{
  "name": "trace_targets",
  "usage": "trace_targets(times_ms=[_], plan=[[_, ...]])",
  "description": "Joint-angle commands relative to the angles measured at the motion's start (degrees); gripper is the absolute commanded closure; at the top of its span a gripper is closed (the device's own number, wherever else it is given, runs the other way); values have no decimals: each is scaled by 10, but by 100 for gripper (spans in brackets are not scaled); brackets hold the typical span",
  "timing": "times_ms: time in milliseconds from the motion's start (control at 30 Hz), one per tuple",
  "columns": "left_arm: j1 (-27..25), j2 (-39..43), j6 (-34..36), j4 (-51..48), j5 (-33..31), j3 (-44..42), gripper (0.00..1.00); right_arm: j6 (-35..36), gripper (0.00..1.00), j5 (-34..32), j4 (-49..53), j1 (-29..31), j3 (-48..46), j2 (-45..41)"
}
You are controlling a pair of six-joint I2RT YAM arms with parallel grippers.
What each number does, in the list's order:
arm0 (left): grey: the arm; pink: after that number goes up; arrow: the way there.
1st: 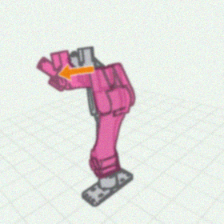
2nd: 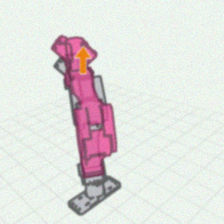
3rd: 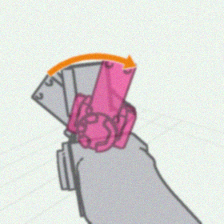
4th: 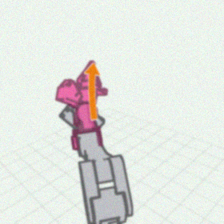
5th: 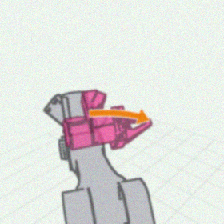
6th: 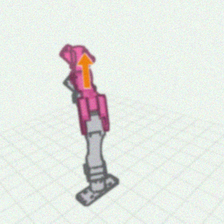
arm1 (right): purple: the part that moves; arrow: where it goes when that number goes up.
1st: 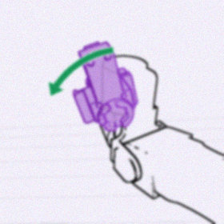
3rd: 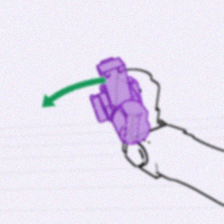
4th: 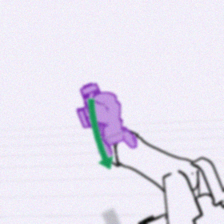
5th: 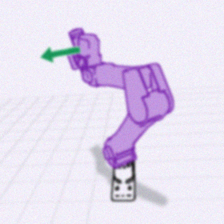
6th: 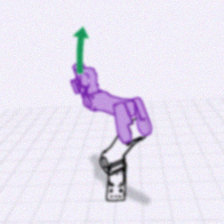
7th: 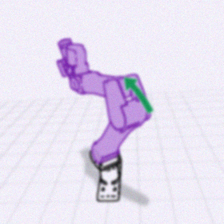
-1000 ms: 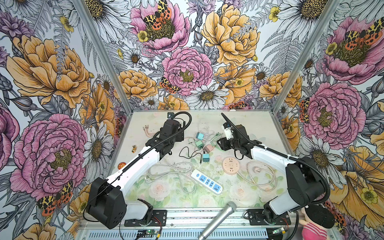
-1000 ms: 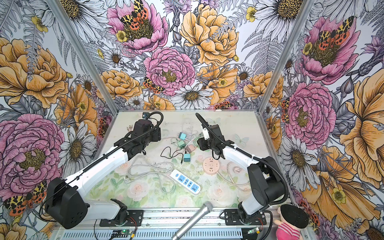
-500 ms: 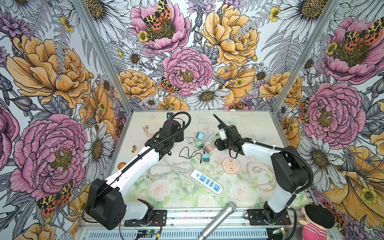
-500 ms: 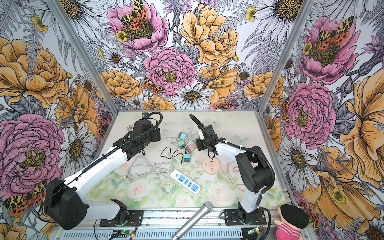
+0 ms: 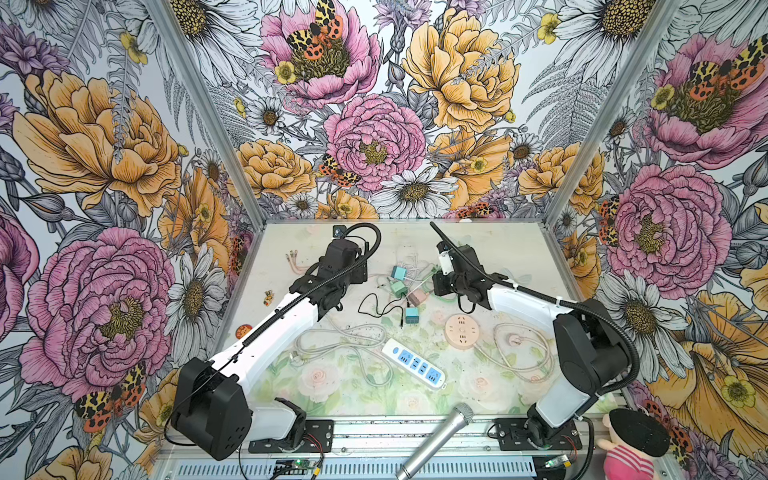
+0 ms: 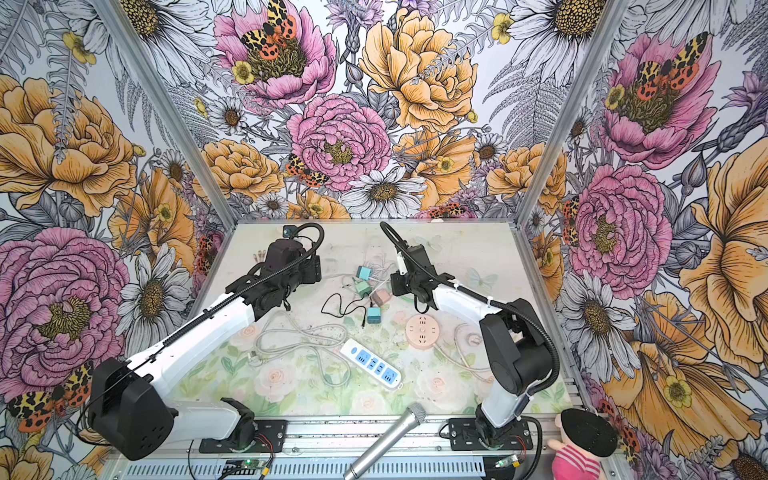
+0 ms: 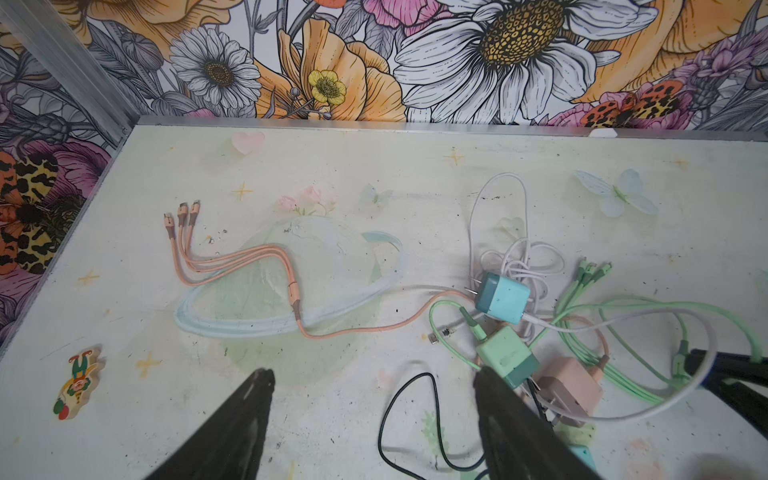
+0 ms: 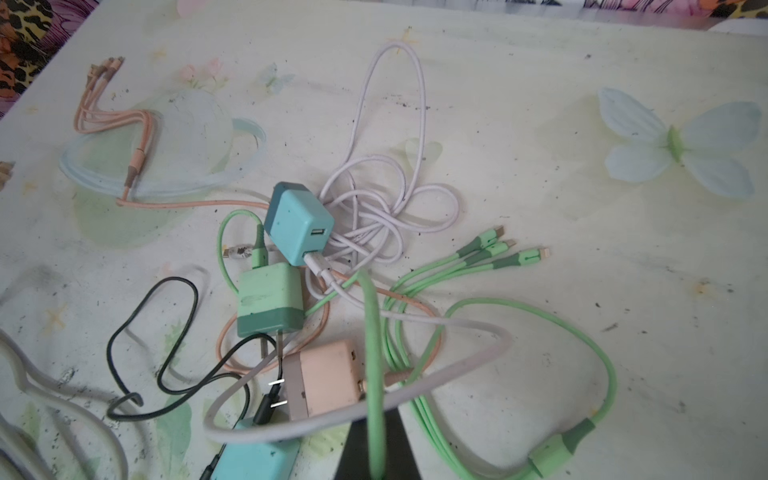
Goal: Insert the plug
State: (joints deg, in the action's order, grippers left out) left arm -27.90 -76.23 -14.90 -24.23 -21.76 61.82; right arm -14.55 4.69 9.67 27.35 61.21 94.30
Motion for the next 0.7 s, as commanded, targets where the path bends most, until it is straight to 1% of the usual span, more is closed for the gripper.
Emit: trace_targets(times_ms=[0,167,300,533,667], plan=[[-3,-7,-12,-2,15,4,22,1,100,-14,31,3,6,-56],[-6,-10,-18,0,19,5,22,9,100,-7,66,3,19,-104],[-9,-14,-24,-1,23,7,22,19,100,-4,91,4,45,-122],[-25,-23,-26,-1,29,13,23,49,100,-18,104,4,93,-125],[-32,-34,-28,0,36,19,23,59,100,-1,114,3,135,-118]])
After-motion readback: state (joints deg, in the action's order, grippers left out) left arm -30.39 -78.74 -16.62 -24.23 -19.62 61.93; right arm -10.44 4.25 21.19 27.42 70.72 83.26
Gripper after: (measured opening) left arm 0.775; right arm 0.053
